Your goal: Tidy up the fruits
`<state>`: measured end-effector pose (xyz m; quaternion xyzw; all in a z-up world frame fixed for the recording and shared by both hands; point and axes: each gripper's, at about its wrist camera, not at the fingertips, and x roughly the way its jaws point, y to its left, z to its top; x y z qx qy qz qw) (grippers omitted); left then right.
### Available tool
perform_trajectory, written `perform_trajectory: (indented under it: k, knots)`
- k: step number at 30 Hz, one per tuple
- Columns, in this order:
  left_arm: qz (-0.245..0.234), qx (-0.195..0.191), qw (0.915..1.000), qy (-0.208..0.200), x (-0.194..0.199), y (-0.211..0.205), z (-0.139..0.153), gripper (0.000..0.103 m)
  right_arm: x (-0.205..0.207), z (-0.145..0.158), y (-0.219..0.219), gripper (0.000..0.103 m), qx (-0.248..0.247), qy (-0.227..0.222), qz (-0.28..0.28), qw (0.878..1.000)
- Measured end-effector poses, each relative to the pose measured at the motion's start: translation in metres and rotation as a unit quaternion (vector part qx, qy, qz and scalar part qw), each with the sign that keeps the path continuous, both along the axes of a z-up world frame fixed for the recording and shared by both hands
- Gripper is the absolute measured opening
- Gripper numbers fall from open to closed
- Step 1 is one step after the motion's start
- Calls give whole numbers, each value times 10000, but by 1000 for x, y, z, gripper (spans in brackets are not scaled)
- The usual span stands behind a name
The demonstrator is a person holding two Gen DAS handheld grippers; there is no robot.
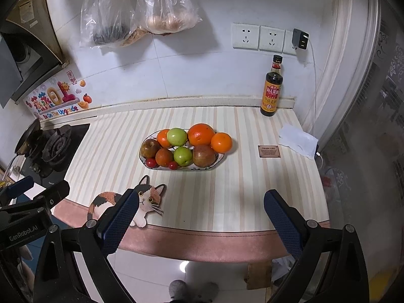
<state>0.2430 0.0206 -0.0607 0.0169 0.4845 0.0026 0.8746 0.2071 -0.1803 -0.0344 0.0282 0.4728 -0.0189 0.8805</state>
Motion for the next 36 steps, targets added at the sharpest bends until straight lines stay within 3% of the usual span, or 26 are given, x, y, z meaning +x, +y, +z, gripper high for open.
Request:
perform_trajectory:
  k: [36]
  knots:
    - [4,-31,10000,-40,6,0,1,103,8,-1,6,101,5,35,42,10000]
